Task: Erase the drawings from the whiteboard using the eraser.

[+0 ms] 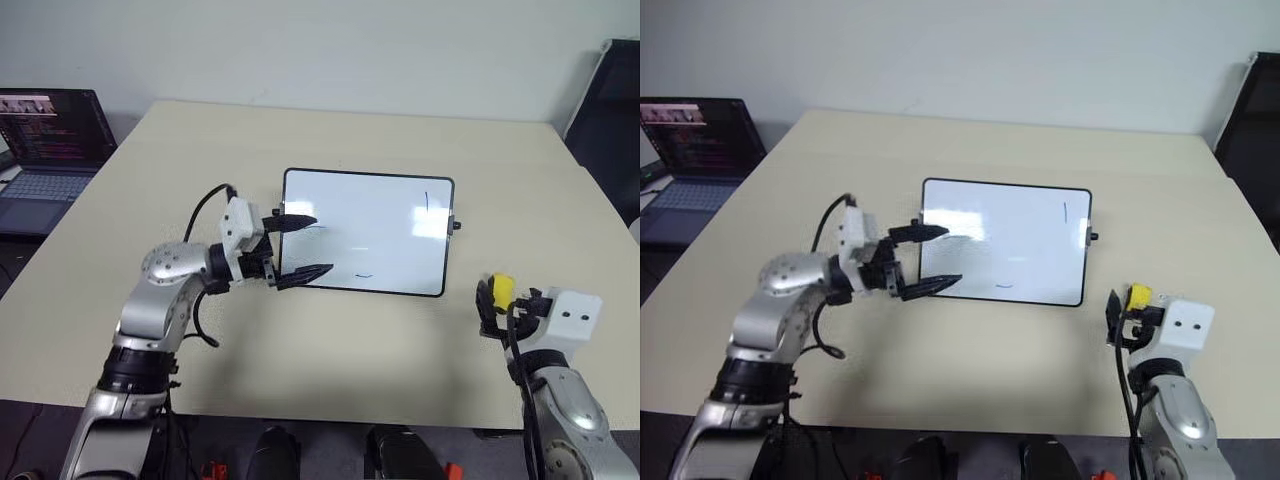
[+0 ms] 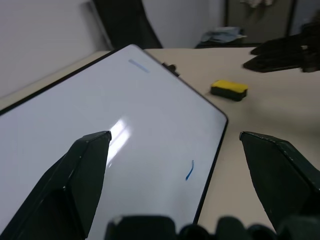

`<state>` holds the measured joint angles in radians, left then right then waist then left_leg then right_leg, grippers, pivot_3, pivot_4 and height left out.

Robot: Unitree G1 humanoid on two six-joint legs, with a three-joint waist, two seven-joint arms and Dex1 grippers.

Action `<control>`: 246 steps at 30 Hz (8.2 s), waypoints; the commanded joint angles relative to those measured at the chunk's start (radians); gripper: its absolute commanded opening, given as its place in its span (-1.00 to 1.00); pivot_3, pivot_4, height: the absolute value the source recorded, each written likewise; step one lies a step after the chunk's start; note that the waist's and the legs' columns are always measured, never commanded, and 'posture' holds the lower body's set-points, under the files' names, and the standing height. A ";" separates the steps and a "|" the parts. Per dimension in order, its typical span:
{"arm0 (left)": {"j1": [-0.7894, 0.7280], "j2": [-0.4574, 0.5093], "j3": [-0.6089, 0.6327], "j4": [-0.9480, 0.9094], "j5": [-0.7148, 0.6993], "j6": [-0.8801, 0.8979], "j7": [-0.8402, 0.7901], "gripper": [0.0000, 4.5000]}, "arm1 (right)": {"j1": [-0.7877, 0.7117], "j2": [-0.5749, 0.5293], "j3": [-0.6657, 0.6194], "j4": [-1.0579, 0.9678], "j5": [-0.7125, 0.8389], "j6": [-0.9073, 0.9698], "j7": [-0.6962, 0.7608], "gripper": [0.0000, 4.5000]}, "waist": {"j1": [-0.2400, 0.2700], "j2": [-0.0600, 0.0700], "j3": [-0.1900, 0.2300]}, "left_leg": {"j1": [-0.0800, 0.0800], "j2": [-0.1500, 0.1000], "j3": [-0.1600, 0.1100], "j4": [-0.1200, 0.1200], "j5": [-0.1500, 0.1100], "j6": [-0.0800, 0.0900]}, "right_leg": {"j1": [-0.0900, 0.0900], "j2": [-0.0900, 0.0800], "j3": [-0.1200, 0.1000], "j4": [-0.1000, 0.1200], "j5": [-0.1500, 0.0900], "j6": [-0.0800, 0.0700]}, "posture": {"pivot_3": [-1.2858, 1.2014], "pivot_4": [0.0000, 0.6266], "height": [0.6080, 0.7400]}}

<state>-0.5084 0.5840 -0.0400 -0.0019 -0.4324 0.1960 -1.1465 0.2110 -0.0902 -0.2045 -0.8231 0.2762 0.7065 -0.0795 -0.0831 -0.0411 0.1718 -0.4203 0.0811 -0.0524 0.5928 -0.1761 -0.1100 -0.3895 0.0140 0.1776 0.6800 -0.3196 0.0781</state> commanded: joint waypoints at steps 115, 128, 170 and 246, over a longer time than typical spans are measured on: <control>0.143 0.076 0.167 -0.213 -0.036 0.326 0.262 1.00 | -0.531 -0.269 0.099 0.220 -0.039 0.015 0.439 -0.52 | -0.004 0.007 0.004 | -0.011 0.000 -0.008 0.010 0.001 0.003 | -0.001 0.001 -0.007 0.000 0.008 0.011 | 0.03 -0.52 1.00; 0.377 0.097 0.210 -0.313 -0.033 0.245 0.277 1.00 | -0.303 -0.376 0.176 0.106 0.035 -0.058 0.601 -0.52 | 0.001 0.006 0.004 | -0.010 0.000 -0.009 0.006 0.001 0.003 | -0.002 0.000 -0.008 0.000 0.005 0.007 | 0.03 -0.52 1.00; 0.316 0.141 0.112 -0.079 0.069 -0.070 0.036 1.00 | -0.658 -0.393 0.659 0.531 -0.559 -0.385 0.667 -0.52 | 0.001 0.006 0.004 | -0.009 0.000 -0.008 0.007 0.001 0.003 | -0.002 0.000 -0.008 0.001 0.005 0.007 | 0.03 -0.52 1.00; 0.369 0.015 0.309 -0.300 -0.031 0.165 0.477 1.00 | -0.326 -0.171 0.162 0.187 -0.062 -0.137 0.638 -0.53 | -0.003 0.005 0.004 | -0.010 0.000 -0.007 0.011 0.005 0.008 | -0.001 0.000 -0.006 0.000 0.008 0.004 | 0.03 -0.52 1.00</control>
<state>-0.1324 0.5987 0.2622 -0.2790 -0.4650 0.3896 -0.6675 -0.1048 -0.2606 -0.0370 -0.6174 0.2007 0.6086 0.5777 -0.0864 -0.0358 0.1758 -0.4299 0.0808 -0.0596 0.6041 -0.1708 -0.1018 -0.3908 0.0141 0.1712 0.6800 -0.3114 0.0823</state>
